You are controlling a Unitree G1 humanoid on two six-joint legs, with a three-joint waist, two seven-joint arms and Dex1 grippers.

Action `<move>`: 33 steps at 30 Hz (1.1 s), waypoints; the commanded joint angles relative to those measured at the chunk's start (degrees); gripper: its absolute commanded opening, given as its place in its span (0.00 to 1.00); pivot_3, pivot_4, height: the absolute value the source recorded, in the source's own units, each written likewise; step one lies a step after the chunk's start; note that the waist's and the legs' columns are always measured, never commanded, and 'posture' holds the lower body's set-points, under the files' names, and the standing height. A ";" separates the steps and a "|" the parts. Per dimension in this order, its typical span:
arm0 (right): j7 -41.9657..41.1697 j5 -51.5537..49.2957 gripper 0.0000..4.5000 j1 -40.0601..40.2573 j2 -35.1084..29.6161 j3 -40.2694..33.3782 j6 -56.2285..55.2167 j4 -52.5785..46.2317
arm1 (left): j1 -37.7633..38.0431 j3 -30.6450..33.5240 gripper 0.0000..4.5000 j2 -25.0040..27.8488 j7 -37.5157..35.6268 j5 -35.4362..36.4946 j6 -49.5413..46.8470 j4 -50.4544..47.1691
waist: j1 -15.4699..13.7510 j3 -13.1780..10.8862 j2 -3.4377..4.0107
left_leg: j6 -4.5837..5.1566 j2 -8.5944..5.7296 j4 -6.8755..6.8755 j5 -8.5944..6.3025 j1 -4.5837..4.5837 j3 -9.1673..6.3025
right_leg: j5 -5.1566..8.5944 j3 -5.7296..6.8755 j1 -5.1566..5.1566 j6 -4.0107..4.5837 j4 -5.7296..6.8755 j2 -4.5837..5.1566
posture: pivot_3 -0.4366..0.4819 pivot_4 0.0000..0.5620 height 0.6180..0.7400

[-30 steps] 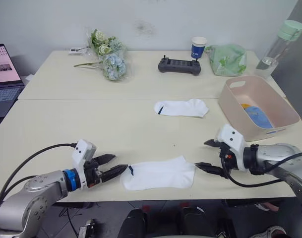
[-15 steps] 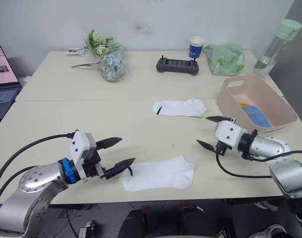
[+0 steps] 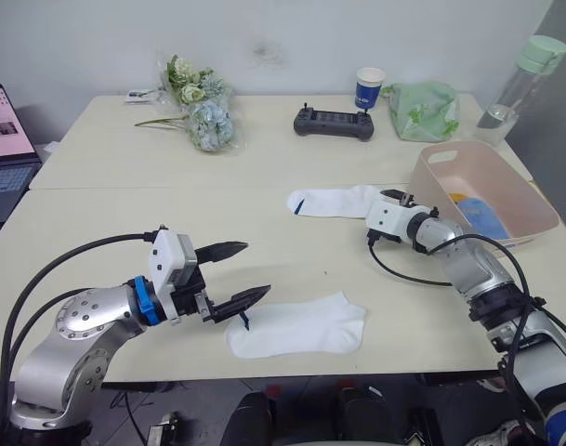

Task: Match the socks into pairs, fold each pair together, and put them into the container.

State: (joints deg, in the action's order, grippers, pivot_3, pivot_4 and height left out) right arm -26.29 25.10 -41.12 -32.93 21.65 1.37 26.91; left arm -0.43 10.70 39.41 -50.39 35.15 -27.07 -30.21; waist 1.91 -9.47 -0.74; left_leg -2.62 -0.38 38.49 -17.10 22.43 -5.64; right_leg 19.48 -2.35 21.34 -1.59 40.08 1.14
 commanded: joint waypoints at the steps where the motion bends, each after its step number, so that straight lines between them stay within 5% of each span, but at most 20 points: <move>1: -0.20 0.63 0.46 -2.02 0.40 -0.27 -2.82 1.74 | -0.68 -0.44 1.00 0.03 0.49 -1.14 1.59 0.30 | 0.10 0.00 0.00 | 0.00 0.00 0.00 0.00 0.00 0.02 | 0.00 -0.01 0.02 0.00 0.01 0.00 | 0.48 0.27 1.00; 7: -4.09 0.53 0.00 -1.29 0.77 0.25 -5.43 -1.06 | -1.07 -1.15 1.00 -0.74 1.63 -4.28 3.86 2.83 | 0.15 0.00 0.00 | 0.00 0.02 -0.03 0.00 0.00 0.01 | 0.00 -0.01 0.04 0.00 0.02 0.00 | 0.48 0.27 1.00; 15: -17.09 -4.79 0.00 5.28 -0.85 -2.12 1.40 -23.24 | -6.13 -7.46 1.00 -0.60 3.53 -19.14 15.97 14.56 | -0.06 0.00 0.01 | 0.00 0.01 -0.04 0.00 0.01 -0.03 | 0.00 0.03 0.05 0.00 0.03 -0.01 | 0.48 0.27 1.00; 22: -28.75 -10.32 0.00 8.90 -3.94 -3.43 15.31 -41.99 | -18.20 -16.97 1.00 -8.25 3.95 -28.58 29.11 33.06 | -0.44 0.00 0.01 | 0.01 -0.04 0.13 0.00 0.13 -0.13 | 0.00 0.12 0.03 -0.01 -0.01 0.02 | 0.48 0.27 1.00; 30: -30.87 -12.28 0.00 8.10 -4.08 -3.45 23.97 -49.70 | -32.57 -21.24 1.00 -15.72 3.46 -33.98 38.47 58.26 | 0.15 0.00 0.00 | 0.01 -0.07 0.25 0.00 0.18 -0.18 | 0.00 0.29 0.11 -0.01 0.15 -0.01 | 0.48 0.27 1.00; 33: -30.77 -12.69 0.00 8.42 -4.40 -3.84 25.76 -51.16 | -35.38 -21.51 0.87 -15.48 1.90 -35.05 42.47 64.49 | 0.29 0.00 0.00 | 0.02 -0.07 0.25 -0.01 0.17 -0.16 | 0.00 0.30 0.16 -0.01 0.20 -0.02 | 0.48 0.27 1.00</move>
State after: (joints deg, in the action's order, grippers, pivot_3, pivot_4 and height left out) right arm -57.17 13.24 -32.11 -36.96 19.54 26.32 -21.56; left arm -34.82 -10.97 23.46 -47.70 0.50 12.89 32.94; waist 2.20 -9.47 -0.74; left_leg -2.60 -0.46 38.74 -17.11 22.61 -5.79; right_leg 19.48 -2.06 21.52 -1.61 40.30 1.12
